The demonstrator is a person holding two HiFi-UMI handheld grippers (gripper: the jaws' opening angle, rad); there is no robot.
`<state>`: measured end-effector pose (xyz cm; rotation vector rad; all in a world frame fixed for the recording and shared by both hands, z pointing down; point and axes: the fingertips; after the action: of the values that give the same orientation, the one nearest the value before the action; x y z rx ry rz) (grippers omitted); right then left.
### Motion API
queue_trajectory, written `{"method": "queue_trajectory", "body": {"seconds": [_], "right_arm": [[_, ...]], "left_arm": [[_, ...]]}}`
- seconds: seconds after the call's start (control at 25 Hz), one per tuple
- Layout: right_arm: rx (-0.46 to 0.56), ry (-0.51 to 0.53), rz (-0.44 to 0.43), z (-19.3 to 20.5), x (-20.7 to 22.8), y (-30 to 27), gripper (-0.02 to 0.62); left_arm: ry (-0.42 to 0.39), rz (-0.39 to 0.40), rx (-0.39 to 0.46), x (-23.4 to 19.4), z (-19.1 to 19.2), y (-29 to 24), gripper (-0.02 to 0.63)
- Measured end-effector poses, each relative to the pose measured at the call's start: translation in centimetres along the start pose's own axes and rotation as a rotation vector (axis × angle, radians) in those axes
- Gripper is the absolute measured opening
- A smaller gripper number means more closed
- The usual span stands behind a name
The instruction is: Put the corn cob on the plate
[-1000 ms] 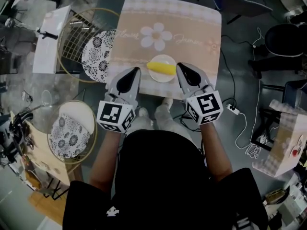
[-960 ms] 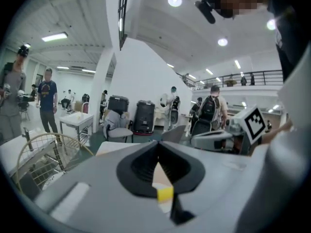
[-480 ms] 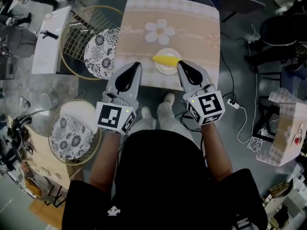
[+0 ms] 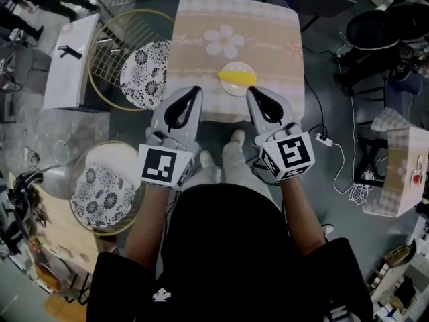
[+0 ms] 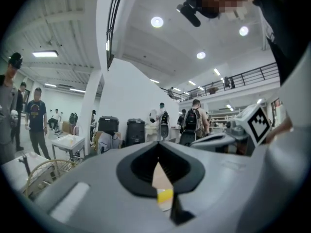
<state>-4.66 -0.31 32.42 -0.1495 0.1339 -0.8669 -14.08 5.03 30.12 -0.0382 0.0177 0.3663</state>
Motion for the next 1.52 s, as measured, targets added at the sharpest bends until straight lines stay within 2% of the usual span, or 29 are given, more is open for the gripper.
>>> {"method": "queue_trajectory", "body": {"seconds": [0.2,0.52,0.72,1.52], "right_arm": [[0.052,-0.021,-0.014,-1.3,-2.3,1.8,0.002],[0.092,-0.01,-0.004,-2.8,-3.1,3.9,0.002],[0.105,-0.005,-0.015,-3.1,-2.9,4.6,0.002],[0.131,-0.004,-0.018,-4.7,-0.1,6.1,0.002]], "left_arm": [[0.039,0.027,-0.011,1.5,-0.7,1.8,0.009],[-0.005,0.06,-0.005,2.8,-1.4,2.7,0.008],[-0.046,0.07,-0.004,4.0,-2.2,2.1,0.009],[-0.039,0.046,-0.009,5.7,-3.1,-0.2,0.008]]}}
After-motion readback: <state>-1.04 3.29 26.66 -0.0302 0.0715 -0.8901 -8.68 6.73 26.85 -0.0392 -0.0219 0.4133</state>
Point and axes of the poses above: the fingertips, and each gripper's own axes: y backward along the fingers, x to its right, z out of its underside, and after that the axes turned 11 degrees about z, right-handed
